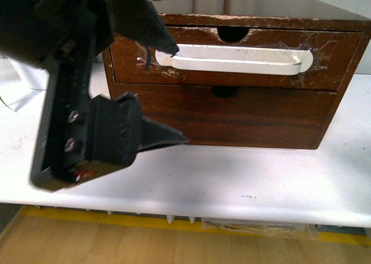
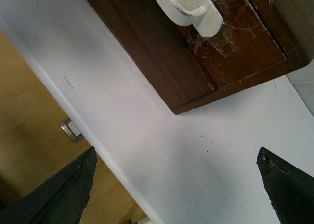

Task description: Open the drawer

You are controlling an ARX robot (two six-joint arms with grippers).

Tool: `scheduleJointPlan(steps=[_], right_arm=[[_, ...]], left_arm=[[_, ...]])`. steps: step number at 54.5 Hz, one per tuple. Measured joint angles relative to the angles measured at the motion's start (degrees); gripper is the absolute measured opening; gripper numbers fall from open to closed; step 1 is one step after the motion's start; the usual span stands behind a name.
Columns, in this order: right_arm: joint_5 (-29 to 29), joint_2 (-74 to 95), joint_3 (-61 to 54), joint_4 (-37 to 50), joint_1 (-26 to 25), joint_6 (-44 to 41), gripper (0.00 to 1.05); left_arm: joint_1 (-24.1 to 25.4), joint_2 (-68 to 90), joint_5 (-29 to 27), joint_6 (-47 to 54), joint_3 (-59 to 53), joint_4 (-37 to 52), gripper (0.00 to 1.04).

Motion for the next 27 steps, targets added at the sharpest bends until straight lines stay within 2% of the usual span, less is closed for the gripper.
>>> scheduleJointPlan(steps=[27], right_arm=[[-1.7, 3.7, 4.1, -5.0, 0.1, -4.9, 0.96]], left_arm=[[-2.9, 13.0, -3.6, 1.9, 14.1, -1.9, 0.99]])
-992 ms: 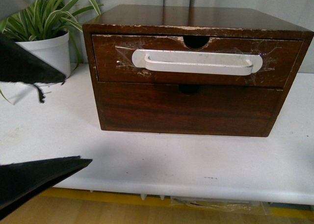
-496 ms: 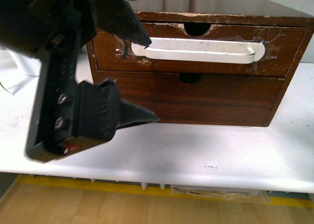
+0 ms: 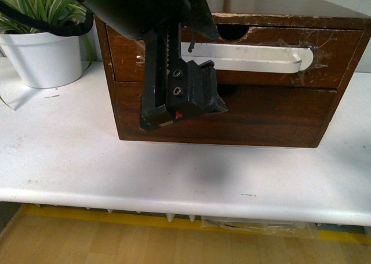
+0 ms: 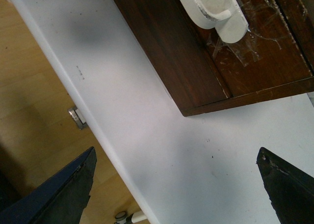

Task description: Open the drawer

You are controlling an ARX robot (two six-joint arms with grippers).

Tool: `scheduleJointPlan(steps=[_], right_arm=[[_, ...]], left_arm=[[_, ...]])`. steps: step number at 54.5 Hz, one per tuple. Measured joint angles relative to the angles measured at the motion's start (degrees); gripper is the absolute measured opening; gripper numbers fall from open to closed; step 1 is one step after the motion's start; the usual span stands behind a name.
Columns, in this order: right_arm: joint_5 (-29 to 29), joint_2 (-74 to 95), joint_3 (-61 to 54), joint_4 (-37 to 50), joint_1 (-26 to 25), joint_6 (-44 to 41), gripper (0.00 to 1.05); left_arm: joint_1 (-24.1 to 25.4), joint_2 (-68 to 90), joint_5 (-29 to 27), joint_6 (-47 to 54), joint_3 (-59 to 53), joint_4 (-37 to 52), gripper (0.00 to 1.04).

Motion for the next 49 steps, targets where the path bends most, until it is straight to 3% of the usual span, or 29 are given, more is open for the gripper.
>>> scheduleJointPlan(steps=[29, 49], right_arm=[[-2.9, 0.3, 0.0, 0.3, -2.7, -1.2, 0.96], [-2.1, 4.2, 1.0, 4.4, 0.4, -0.4, 0.96]], left_arm=[[2.0, 7.3, -1.7, 2.3, 7.7, -6.3, 0.99], [3.0, 8.3, -0.9, 3.7, 7.8, -9.5, 0.99]])
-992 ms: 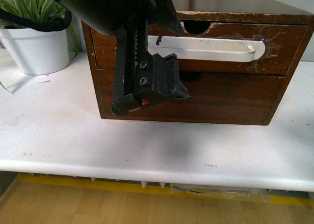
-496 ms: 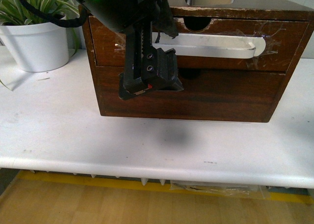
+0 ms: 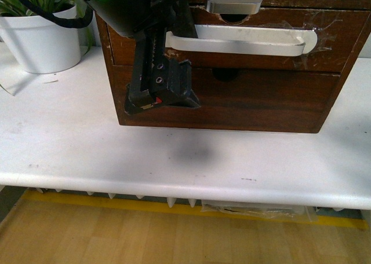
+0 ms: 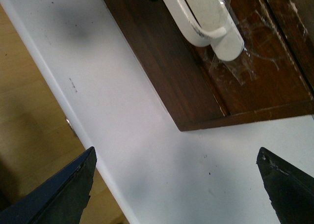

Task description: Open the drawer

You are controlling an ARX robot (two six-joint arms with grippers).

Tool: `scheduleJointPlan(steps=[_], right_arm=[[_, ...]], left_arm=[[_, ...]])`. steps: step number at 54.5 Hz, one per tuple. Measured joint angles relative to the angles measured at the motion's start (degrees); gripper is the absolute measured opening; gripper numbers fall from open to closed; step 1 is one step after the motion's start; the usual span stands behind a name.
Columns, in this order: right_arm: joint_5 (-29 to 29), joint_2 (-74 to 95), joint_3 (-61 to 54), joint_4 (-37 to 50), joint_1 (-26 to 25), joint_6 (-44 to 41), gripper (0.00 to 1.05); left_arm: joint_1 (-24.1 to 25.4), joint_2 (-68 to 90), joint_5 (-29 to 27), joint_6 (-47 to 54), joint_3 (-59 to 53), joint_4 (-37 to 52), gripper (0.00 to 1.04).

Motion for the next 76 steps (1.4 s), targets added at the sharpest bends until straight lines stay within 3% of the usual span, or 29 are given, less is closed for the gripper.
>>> scheduleJointPlan(steps=[22, 57, 76], right_arm=[[1.2, 9.4, 6.0, 1.3, 7.6, 1.4, 0.96], [1.8, 16.6, 9.1, 6.9, 10.0, 5.7, 0.96], [0.8, 18.3, 11.8, 5.5, 11.6, 6.2, 0.96]], left_arm=[[0.5, -0.5, 3.0, -1.3, -0.1, -1.0, 0.99], [0.9, -1.1, 4.3, -1.7, -1.3, 0.2, 0.99], [1.2, -1.2, 4.5, -1.6, -1.3, -0.4, 0.99]])
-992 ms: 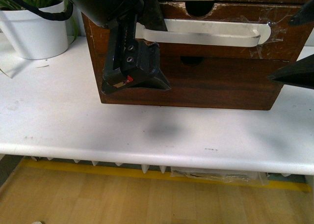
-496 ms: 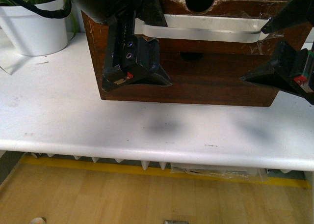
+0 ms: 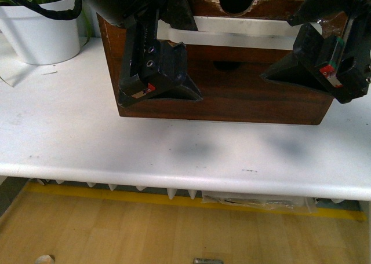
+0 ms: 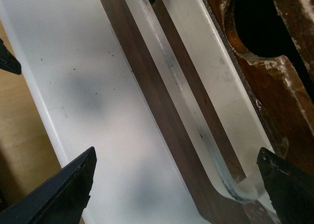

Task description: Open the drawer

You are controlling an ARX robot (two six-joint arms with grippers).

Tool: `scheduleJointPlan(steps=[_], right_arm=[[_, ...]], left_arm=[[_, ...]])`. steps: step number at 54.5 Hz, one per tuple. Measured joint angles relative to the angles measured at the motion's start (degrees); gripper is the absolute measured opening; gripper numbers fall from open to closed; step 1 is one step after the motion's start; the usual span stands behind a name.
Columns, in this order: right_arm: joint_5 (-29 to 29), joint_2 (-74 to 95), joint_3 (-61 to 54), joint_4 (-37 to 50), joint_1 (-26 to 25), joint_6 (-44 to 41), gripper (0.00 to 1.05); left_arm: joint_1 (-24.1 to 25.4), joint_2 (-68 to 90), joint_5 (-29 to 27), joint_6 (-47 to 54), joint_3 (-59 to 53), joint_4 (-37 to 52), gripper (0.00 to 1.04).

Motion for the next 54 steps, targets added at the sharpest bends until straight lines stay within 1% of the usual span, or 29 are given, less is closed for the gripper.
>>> scheduleJointPlan(steps=[13, 22, 27, 32, 36, 54], right_arm=[[-0.9, 2.9, 1.3, -0.8, 0.2, 0.8, 0.96], [-2.4, 3.0, 2.1, -4.4, 0.2, 0.4, 0.96], [-4.0, 2.7, 2.3, -6.3, 0.3, -0.1, 0.96], [-6.1, 1.6, 1.4, -8.7, 0.7, -1.0, 0.96], [-6.6, 0.2, 0.0, -10.4, 1.3, -1.8, 0.96], [-8.2, -5.6, -4.7, -13.6, 3.6, -2.6, 0.96]], left_arm=[[-0.1, -0.2, -0.2, 0.4, 0.0, -0.3, 0.99], [0.0, -0.7, 0.1, 0.7, -0.5, -1.2, 0.99], [0.0, -1.6, 0.4, 1.4, -0.9, -3.2, 0.99], [-0.5, -3.9, 0.4, 4.1, -2.4, -7.0, 0.99], [-1.0, -5.8, 0.5, 5.7, -3.8, -9.5, 0.99], [-2.5, -11.3, 0.4, 8.5, -8.7, -13.0, 0.99]])
